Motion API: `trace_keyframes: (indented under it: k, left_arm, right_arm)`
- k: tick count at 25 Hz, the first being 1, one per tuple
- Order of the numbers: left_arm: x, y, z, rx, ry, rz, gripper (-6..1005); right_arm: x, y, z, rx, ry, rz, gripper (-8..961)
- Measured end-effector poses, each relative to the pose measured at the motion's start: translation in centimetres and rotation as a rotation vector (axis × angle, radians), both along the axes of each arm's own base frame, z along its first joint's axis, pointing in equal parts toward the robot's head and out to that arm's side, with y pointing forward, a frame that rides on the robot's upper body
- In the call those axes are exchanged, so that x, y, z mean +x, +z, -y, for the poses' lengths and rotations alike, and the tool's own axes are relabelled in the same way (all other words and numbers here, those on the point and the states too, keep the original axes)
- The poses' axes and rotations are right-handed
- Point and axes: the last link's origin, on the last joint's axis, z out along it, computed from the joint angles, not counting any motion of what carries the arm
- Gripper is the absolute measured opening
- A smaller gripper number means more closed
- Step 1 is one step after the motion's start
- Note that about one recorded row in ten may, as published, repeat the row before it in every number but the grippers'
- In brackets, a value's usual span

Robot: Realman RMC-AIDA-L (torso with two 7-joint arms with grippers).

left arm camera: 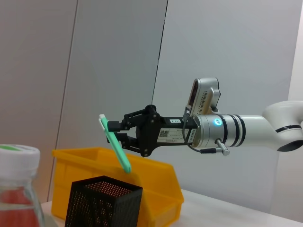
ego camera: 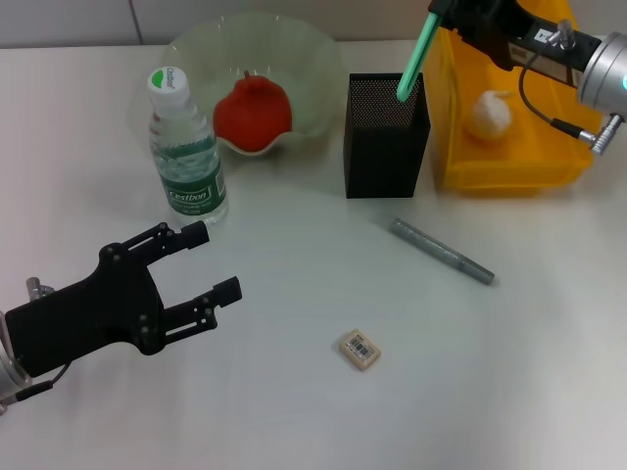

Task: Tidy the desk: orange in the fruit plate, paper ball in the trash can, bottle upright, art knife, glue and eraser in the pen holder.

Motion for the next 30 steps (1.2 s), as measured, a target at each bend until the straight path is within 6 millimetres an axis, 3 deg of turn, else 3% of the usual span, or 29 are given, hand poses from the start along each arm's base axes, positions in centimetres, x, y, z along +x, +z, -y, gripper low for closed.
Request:
trace_keyframes:
  k: [19, 30]
  left_arm:
    - [0.1, 0.1, -0.1, 0.002, -0.005, 0.003, 785]
    - [0.1, 0.1, -0.1, 0.002, -0.005, 0.003, 785]
  right_arm:
    - [-1.5, -3.7, 1.5, 0.346, 0.557, 0.599, 174]
    - [-1.6, -4.1, 2.6, 0.409, 0.687, 0.663, 175]
